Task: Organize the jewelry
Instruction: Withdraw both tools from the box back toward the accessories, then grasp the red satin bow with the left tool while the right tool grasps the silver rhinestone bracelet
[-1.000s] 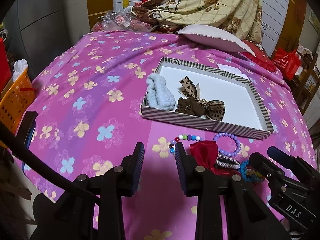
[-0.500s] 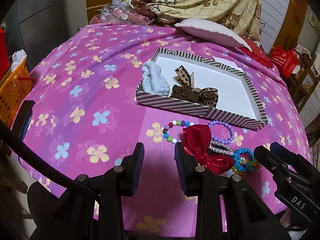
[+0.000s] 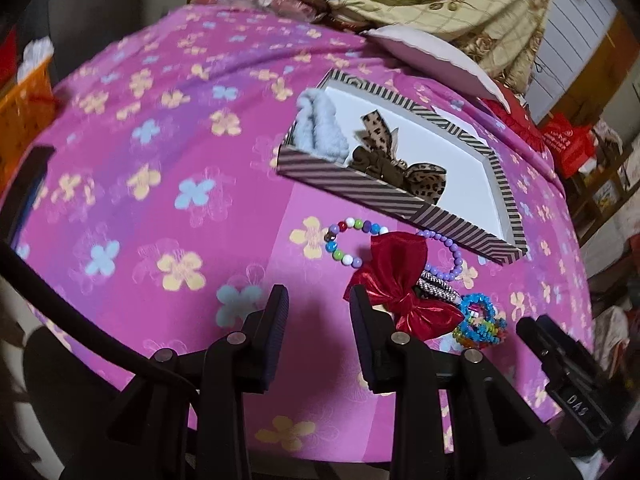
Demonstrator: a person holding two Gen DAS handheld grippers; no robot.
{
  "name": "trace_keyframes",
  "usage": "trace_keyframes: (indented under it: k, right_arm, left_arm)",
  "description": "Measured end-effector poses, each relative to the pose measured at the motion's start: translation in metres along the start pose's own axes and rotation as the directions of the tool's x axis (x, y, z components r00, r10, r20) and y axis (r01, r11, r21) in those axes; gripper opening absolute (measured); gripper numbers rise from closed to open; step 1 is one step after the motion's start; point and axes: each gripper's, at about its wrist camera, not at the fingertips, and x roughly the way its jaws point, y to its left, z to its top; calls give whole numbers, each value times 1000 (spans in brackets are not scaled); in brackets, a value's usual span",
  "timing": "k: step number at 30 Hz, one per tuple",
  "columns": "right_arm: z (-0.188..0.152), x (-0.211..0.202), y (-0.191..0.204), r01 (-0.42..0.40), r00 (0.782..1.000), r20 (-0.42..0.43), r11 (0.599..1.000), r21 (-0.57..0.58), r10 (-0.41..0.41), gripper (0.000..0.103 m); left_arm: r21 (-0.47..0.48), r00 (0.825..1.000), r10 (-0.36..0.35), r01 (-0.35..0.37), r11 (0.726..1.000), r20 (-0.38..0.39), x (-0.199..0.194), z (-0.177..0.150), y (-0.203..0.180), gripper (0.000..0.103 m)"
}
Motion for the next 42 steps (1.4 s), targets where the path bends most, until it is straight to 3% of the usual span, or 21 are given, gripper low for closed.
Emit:
trace_keyframes:
  k: [7,16,20,22,27,30,37,42]
  right_arm:
    - [-8,9,-21,14,999,-31,1000,24,-14,71]
    - [-7,15,-10,-37,999,-41,999,-11,36,70]
    - [-6,17,-7,-49,998,-47,999,-14,48,70]
    - [-4,15,-4,-58,998,-36,998,-21,57,70]
    - [2,17,17,-103,995,-28,987,-126,100,70]
    - [5,24,35,-130,991,-52,968,-214,121,59]
    - [14,46,64,-182,982,-110,914,-362,152,48]
    - [18,67,70,-223,970,-181,886,-406,161,36]
  left_arm:
    - [-37,997,-57,55,998,-47,14,-3,-1,49]
    - [-49,988,-99,94,994,-116,36,-8,-17,50]
    - [-96,984,-134,124,988,-115,42,-2,-23,52]
    - [-135,982,-157,143,981,-102,45,3,-23,59]
    - [-217,978,-179,152,964,-109,58,11,-22,60]
    - [-249,976,-182,149,957,-116,63,14,-17,60]
    - [-290,976,-182,141,947,-118,64,17,-2,60]
    - [-315,976,-180,133,940,-124,62,17,9,60]
